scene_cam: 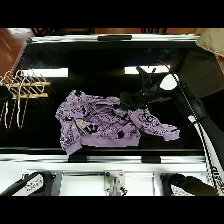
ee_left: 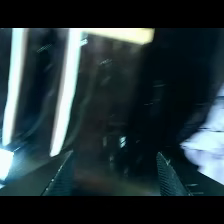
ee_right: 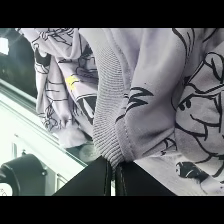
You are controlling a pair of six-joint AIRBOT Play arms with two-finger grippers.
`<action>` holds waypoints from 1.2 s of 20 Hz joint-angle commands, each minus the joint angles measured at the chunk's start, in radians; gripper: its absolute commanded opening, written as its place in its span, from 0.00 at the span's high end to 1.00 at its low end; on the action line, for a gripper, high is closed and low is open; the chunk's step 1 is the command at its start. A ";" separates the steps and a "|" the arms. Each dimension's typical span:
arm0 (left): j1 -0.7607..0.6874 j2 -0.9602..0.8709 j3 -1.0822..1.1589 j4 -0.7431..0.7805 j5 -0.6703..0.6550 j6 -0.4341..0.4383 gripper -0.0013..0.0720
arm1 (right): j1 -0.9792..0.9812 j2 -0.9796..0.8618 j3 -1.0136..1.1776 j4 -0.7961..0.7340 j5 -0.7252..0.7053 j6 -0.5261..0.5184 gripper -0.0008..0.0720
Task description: Fold the shirts.
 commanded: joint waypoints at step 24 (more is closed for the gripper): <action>0.072 -0.357 -0.216 0.257 0.252 0.106 0.18 | 0.000 0.007 0.000 -0.091 -0.007 0.025 0.88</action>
